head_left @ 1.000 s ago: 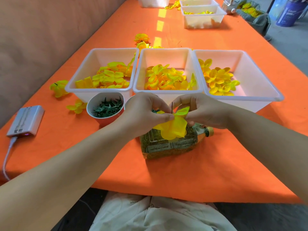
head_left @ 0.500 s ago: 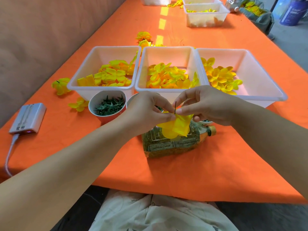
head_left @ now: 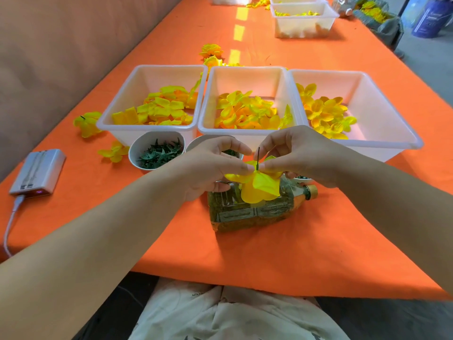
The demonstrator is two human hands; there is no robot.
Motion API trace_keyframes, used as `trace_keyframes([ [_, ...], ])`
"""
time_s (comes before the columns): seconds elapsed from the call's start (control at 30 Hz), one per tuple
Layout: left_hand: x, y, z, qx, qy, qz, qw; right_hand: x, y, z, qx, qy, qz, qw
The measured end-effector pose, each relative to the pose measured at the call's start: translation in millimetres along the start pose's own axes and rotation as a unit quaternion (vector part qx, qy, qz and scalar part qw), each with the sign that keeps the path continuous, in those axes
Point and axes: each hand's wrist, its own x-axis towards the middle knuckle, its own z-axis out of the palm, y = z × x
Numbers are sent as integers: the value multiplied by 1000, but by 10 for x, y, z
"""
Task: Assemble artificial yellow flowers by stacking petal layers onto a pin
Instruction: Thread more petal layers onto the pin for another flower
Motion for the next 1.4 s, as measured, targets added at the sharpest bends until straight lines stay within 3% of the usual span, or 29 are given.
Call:
trace_keyframes([
  [0.27, 75, -78, 38, -93, -62, 18, 994, -57, 4, 5, -7, -7, 4, 1000],
  [0.5, 111, -162, 33, -75, -51, 31, 995, -76, 25, 20, -35, -9, -18, 999],
  [0.73, 88, -133, 45, -63, -27, 33, 997, -143, 27, 97, -151, 89, -89, 981],
  [0.9, 102, -120, 51, -62, -11, 32, 997, -185, 55, 122, -152, 124, -160, 967],
  [1.2, 159, -133, -25, -76, -45, 7, 996, -61, 178, 103, -88, 46, -167, 981],
  [1.4, 169, -160, -73, -78, -87, -5, 993, -20, 132, 41, -117, 4, -155, 981],
])
